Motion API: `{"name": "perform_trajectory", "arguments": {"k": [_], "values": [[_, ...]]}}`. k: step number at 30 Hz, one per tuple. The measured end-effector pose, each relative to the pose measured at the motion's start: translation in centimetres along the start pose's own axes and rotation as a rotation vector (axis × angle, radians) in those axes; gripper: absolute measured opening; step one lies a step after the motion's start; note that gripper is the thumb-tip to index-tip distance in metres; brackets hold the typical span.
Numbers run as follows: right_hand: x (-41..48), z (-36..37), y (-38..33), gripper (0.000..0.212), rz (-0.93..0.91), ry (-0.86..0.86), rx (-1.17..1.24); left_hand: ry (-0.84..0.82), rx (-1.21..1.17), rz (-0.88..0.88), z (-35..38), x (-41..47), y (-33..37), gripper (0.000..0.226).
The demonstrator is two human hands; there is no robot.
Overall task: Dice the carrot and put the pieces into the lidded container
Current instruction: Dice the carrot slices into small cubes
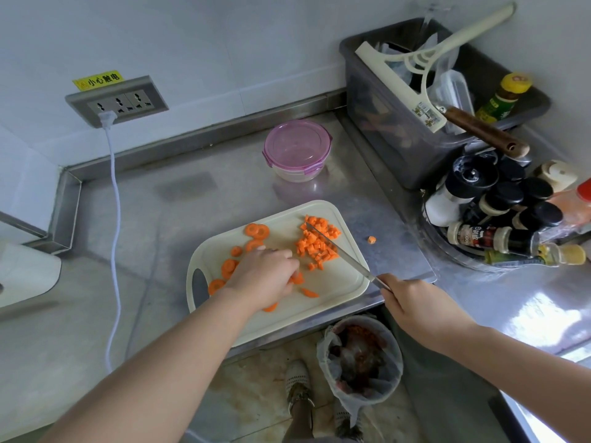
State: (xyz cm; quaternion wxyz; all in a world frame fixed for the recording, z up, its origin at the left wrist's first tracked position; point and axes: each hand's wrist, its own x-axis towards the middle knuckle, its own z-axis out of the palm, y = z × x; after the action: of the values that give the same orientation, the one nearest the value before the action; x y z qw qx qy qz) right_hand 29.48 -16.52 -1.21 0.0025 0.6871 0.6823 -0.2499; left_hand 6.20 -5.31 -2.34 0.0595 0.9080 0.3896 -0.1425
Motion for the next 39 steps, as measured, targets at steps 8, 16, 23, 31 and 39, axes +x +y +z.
{"name": "perform_trajectory", "arguments": {"k": [8, 16, 23, 31, 39], "values": [[-0.3, -0.1, -0.1, 0.026, -0.017, 0.019, 0.016, -0.009, -0.120, 0.030, 1.0, 0.5, 1.5, 0.023], [-0.2, 0.7, 0.0, 0.029, -0.062, 0.041, 0.017, -0.009, -0.062, 0.082, 1.3, 0.0, 1.6, 0.036], [-0.1, 0.2, 1.0, 0.027, -0.063, 0.052, -0.064, 0.102, -0.154, -0.038, 2.2, 0.6, 2.8, 0.025], [0.7, -0.9, 4.1, 0.022, -0.341, 0.282, -0.311, 0.178, -0.571, -0.353, 1.6, -0.4, 1.3, 0.020], [2.0, -0.7, 2.7, 0.050, -0.625, 0.333, -0.469, 0.125, -0.627, -0.089, -3.3, -0.7, 0.8, 0.021]]}}
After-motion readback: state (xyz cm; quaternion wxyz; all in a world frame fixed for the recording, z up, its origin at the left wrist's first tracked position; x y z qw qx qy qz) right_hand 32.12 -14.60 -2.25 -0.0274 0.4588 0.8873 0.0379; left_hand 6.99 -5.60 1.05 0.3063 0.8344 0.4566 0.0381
